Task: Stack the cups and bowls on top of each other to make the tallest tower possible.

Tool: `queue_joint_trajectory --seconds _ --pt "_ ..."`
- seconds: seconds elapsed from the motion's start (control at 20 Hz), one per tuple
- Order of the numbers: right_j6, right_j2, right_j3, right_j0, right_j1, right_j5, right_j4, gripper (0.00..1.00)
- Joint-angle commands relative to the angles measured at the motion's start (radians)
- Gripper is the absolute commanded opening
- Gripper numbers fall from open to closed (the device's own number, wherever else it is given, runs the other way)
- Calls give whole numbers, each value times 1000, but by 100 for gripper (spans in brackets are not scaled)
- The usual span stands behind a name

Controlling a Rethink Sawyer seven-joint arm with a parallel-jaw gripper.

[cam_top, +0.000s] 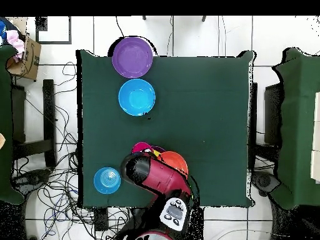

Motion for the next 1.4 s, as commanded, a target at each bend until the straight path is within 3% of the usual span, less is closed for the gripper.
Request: queue_joint_trajectory --seconds 0.05,0.3,0.75,1.05,1.4 --pt "169 86 -75 16 49 -96 35 100" --pt "162 69 -83 26 55 -113 33 100" --pt "177 84 -45 37 0 -58 51 100" --pt "189 60 -25 66 -76 48 60 100" --pt "172 14 -24 81 -193 264 26 100"
